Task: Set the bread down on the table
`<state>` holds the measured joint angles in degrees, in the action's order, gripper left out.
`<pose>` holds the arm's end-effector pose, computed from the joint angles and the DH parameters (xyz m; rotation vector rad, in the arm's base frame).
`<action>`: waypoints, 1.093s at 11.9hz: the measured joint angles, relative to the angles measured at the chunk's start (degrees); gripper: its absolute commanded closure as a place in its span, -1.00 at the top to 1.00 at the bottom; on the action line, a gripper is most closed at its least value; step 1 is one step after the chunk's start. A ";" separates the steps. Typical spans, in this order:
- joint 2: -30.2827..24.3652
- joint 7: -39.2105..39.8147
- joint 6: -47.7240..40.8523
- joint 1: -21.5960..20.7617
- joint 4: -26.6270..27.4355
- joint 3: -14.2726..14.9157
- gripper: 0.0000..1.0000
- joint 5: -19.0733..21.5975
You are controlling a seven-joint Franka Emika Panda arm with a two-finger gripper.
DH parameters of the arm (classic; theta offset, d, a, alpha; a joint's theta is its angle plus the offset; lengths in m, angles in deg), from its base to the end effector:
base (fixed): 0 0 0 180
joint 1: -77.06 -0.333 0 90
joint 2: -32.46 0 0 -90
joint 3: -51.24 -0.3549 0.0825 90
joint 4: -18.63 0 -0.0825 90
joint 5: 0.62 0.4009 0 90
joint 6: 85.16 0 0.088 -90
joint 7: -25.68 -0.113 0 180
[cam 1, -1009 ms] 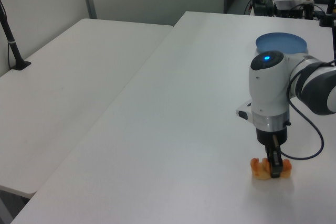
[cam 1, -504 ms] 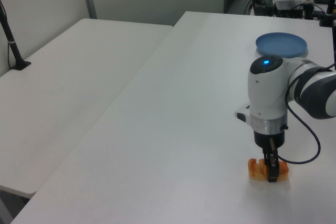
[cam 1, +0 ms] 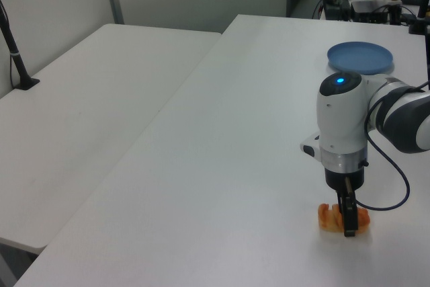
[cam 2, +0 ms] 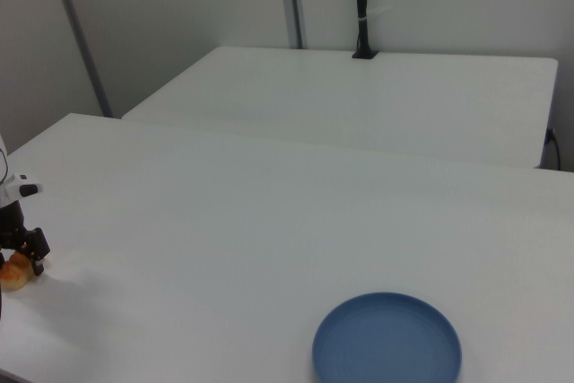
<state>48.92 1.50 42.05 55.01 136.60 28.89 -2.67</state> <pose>0.4325 0.4119 0.3173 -3.0735 -0.5708 0.2055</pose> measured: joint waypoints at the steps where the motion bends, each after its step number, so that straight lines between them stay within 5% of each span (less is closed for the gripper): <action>1: 0.00 -0.17 -0.05 0.02 0.00 0.00 1.00 0.00; 5: -3.52 -0.96 -10.88 1.07 -3.60 0.12 1.00 -0.23; 10: -14.58 0.52 -27.31 8.40 -10.13 0.93 1.00 -0.38; 13: -18.61 6.52 -34.82 10.98 -15.27 7.30 1.00 -0.20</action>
<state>30.30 8.02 7.23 65.99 121.33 36.19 -2.87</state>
